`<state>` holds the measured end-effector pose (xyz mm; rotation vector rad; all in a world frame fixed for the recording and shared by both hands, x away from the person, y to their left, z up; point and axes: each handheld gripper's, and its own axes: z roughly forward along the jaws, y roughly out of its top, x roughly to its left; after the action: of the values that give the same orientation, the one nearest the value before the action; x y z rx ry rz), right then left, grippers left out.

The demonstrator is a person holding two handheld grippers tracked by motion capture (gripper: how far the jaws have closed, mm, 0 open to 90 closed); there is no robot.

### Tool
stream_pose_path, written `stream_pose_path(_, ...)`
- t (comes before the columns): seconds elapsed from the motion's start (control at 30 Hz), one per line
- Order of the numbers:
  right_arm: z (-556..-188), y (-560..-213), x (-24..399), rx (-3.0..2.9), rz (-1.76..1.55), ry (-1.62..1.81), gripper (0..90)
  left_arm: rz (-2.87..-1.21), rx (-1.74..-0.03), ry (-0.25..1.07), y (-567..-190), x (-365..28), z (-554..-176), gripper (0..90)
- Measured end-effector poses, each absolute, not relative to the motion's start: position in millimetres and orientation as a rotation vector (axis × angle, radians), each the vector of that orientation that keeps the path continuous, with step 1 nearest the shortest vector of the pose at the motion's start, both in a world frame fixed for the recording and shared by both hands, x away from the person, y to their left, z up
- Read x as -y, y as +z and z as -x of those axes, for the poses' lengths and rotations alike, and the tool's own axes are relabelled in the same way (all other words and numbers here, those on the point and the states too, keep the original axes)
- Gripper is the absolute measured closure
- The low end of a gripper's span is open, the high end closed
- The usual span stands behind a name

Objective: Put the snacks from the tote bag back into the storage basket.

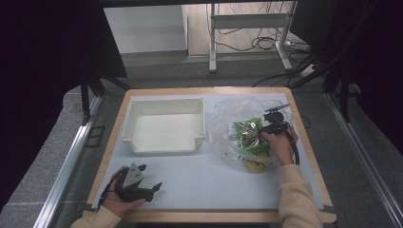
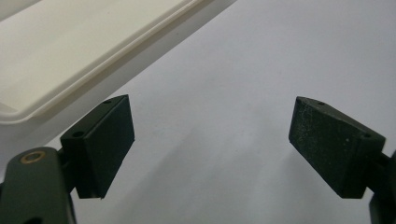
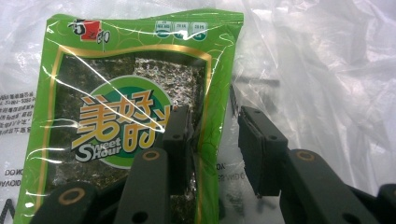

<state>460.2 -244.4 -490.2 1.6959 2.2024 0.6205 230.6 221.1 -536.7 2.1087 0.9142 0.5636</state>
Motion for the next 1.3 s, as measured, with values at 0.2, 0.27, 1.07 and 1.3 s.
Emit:
stream_pose_path(0.2, -459.4, -491.8, 242.9, -2.192, -1.712, 0.629, 70.5, -2.106, -0.912, 0.569, -536.0, -221.2, -229.9, 14.1)
stream_pose_path(0.27, -459.0, -492.1, 242.8, -2.195, -1.715, 0.632, 73.1, -2.105, -0.911, 0.570, -535.8, -221.1, -229.7, 14.1)
stream_pose_path(1.07, -455.9, -493.7, 245.0, -2.152, -1.759, 0.697, 87.5, -2.106, -0.907, 0.568, -535.9, -221.0, -229.8, 14.1)
stream_pose_path(1.3, -455.1, -492.0, 243.9, -2.152, -1.758, 0.732, 89.4, -2.104, -0.911, 0.568, -535.8, -222.3, -230.2, 14.1)
